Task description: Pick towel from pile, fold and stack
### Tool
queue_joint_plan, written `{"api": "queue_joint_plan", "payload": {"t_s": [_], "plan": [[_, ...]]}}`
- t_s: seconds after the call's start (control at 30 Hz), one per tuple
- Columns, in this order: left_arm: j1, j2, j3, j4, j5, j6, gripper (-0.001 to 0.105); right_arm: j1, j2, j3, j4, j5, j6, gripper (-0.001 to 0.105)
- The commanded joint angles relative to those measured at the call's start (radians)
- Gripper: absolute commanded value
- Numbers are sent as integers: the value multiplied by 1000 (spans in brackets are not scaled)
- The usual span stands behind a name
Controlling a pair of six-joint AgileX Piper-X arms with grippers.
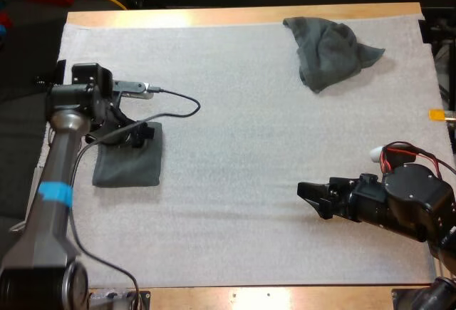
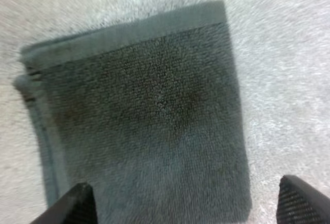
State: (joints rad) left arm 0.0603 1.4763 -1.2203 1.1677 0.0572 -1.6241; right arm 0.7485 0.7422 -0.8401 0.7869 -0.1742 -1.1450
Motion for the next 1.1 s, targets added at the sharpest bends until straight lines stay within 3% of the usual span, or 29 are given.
{"api": "queue_joint_plan", "payload": {"t_s": [0.0,0.17,0.3,0.5,0.73,1.07], "plan": [[1,-30,-5,11,7,-9,68,0,0,-6,-6,-11,-4,75],[1,-154,-5,41,41,-9,68,0,0,-6,-6,-11,-48,75],[1,-251,-5,47,158,-18,68,0,0,-6,-6,-11,-55,75],[0,-392,-5,47,237,-47,68,0,0,-6,-6,-1,-93,75],[-87,-528,-5,47,238,-47,68,0,0,-6,-6,22,-115,75],[-228,-599,-5,108,209,-61,68,-1,0,-6,-6,82,-125,75]]}}
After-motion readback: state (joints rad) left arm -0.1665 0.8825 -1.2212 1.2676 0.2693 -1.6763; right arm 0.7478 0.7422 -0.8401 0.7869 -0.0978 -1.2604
